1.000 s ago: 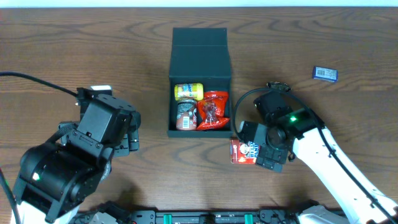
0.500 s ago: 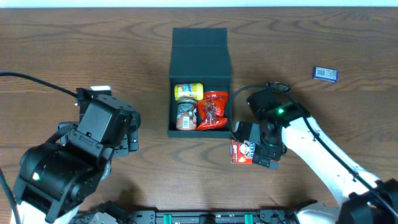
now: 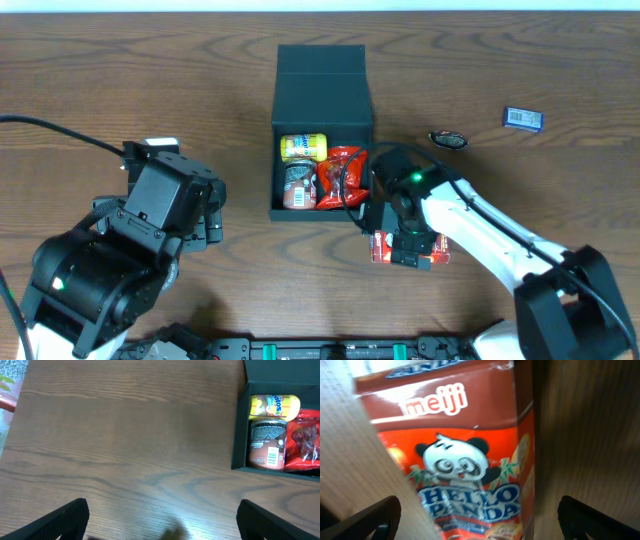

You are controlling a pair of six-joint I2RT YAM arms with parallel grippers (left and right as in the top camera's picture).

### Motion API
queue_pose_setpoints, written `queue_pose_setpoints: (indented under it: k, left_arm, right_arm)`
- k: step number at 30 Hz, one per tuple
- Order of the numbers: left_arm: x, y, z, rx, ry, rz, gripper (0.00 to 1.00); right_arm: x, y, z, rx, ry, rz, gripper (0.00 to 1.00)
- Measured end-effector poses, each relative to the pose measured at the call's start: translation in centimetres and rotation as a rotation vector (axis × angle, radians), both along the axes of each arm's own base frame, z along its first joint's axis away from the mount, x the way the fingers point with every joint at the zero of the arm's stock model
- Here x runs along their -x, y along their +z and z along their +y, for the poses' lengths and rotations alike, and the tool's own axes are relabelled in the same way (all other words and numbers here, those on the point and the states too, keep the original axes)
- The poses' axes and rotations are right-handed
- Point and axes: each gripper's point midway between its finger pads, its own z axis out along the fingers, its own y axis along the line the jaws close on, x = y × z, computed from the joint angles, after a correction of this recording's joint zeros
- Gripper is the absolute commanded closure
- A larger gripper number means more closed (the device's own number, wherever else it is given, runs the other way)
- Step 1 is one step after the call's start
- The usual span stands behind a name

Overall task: Pack container
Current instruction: 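Lower the right gripper onto the red Hello Panda box and grasp it, then lift the Hello Panda box with the right gripper toward the box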

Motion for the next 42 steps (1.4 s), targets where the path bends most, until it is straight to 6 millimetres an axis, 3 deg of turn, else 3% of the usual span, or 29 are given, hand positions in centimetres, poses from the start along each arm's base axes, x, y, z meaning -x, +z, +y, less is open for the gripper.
queue_pose_setpoints:
  k: [7, 29, 42]
  left_arm:
    - [0.0, 0.0, 0.0, 0.001, 0.000, -0.002, 0.05]
    - [0.0, 0.0, 0.0, 0.001, 0.000, -0.002, 0.05]
    - [-0.1, 0.1, -0.1, 0.003, 0.000, -0.006, 0.05]
  right_arm:
    - [-0.7, -0.4, 0.3, -0.007, 0.005, -0.023, 0.01]
    - [0.7, -0.7, 0.1, -0.017, -0.005, -0.016, 0.01]
    - [0.5, -1.0, 0.2, -0.032, -0.005, -0.042, 0.01]
